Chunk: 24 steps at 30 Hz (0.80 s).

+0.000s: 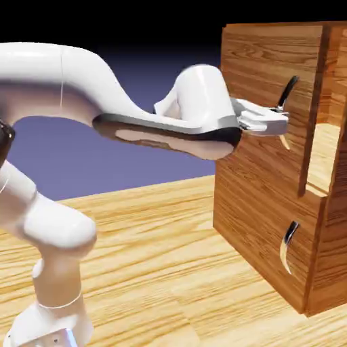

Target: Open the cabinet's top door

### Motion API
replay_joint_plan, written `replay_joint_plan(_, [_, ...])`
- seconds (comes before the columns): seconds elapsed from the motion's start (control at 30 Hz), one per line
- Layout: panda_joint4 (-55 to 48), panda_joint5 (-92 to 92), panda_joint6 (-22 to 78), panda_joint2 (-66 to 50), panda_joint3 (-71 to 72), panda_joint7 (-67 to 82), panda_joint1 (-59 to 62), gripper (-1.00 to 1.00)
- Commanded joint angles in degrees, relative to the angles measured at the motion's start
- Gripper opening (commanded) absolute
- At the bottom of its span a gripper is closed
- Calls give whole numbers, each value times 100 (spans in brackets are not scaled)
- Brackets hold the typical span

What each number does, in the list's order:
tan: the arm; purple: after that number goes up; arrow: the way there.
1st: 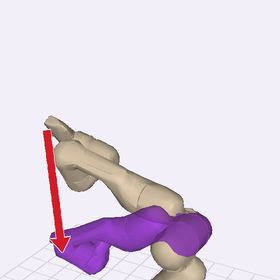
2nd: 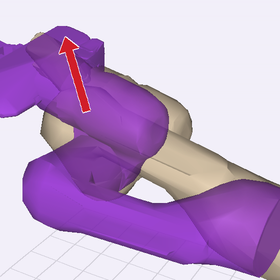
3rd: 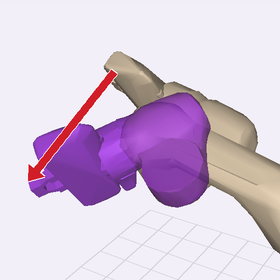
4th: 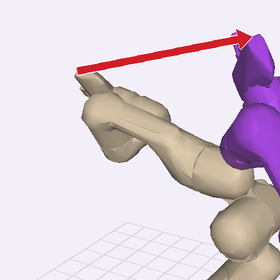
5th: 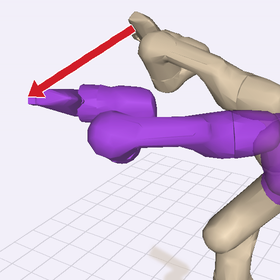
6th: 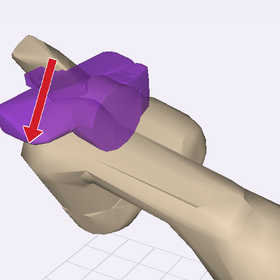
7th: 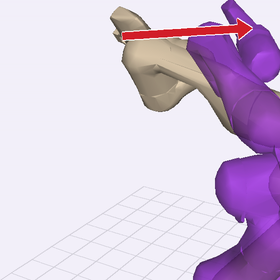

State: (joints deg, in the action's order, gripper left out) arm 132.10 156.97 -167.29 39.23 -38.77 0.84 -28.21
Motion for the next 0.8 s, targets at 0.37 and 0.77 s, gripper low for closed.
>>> replay_joint_plan(0.37, [1548, -2382, 380, 1078, 2228, 1264, 2485, -100])
replay_joint_plan(0.77, [2743, -5371, 550, 2608, 3845, 3052, 3925, -100])
